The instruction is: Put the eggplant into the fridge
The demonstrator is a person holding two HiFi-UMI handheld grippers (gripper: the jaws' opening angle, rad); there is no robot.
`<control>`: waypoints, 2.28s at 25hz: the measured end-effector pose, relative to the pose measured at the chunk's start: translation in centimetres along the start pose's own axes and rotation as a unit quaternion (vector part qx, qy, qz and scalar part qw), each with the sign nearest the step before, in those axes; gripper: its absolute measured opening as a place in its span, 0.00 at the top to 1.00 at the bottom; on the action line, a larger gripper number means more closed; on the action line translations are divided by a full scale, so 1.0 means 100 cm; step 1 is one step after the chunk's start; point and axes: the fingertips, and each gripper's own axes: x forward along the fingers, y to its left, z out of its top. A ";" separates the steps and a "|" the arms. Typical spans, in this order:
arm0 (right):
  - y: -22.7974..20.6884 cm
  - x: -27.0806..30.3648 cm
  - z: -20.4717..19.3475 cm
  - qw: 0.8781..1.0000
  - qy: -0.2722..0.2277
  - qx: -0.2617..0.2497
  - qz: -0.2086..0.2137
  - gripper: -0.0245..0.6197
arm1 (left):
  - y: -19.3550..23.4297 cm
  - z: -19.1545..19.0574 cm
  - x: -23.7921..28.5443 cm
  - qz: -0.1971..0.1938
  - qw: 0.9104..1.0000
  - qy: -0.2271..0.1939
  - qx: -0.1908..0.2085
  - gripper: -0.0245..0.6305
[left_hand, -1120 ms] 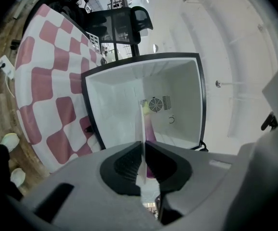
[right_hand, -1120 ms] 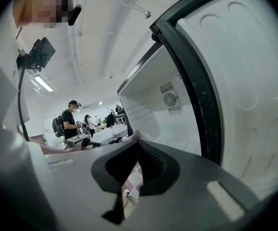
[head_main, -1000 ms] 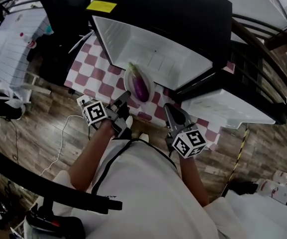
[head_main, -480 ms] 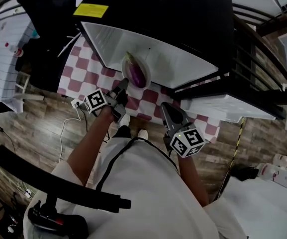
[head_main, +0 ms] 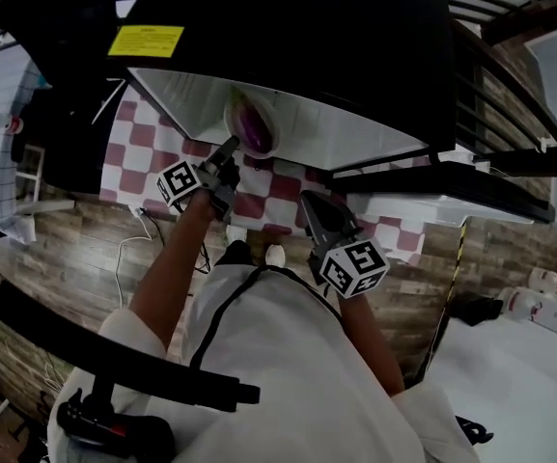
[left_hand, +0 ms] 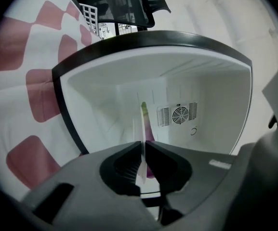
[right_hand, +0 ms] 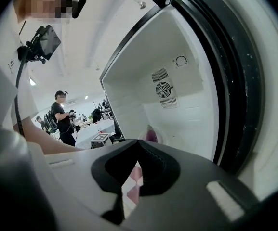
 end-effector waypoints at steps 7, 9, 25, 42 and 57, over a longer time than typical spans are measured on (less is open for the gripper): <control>-0.014 0.009 0.003 1.000 0.010 0.001 -0.019 0.95 | 0.018 0.013 0.028 0.001 1.000 0.007 -0.004 0.92; -0.016 0.012 0.005 1.000 0.012 0.001 -0.022 0.95 | 0.020 0.015 0.033 0.002 1.000 0.008 -0.005 0.92; -0.022 0.021 0.006 0.999 0.023 0.007 -0.040 0.95 | 0.042 0.033 0.062 0.020 1.000 0.011 -0.005 0.92; -0.014 0.014 0.008 0.999 0.009 0.007 -0.048 0.95 | 0.050 0.035 0.069 0.106 0.994 0.020 -0.010 0.87; -0.011 -0.006 0.006 0.998 -0.010 0.012 -0.053 0.95 | 0.031 0.035 0.075 0.125 0.991 0.022 0.042 0.46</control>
